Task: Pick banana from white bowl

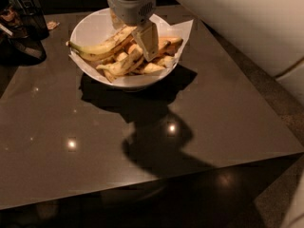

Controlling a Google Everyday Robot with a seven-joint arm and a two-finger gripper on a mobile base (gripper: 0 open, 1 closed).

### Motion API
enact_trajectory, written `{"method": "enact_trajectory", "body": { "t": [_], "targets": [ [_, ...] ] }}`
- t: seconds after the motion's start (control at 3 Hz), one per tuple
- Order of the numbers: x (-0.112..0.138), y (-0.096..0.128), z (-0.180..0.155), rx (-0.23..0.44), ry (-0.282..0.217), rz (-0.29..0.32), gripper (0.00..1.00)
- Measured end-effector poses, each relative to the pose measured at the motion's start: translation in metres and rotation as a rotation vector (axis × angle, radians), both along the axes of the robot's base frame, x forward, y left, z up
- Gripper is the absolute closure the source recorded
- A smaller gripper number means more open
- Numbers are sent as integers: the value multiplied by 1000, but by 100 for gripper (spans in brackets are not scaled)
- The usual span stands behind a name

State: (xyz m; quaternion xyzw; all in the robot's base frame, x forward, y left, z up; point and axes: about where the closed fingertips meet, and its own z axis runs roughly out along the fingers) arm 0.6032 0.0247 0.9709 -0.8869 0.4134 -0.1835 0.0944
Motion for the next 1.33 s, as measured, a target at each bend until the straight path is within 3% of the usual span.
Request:
{"method": "enact_trajectory", "body": {
  "t": [0.33,1.33],
  "targets": [
    [3,5,-4,-2,11,12,27],
    [8,16,-27,-3,73,32,40]
  ]
}}
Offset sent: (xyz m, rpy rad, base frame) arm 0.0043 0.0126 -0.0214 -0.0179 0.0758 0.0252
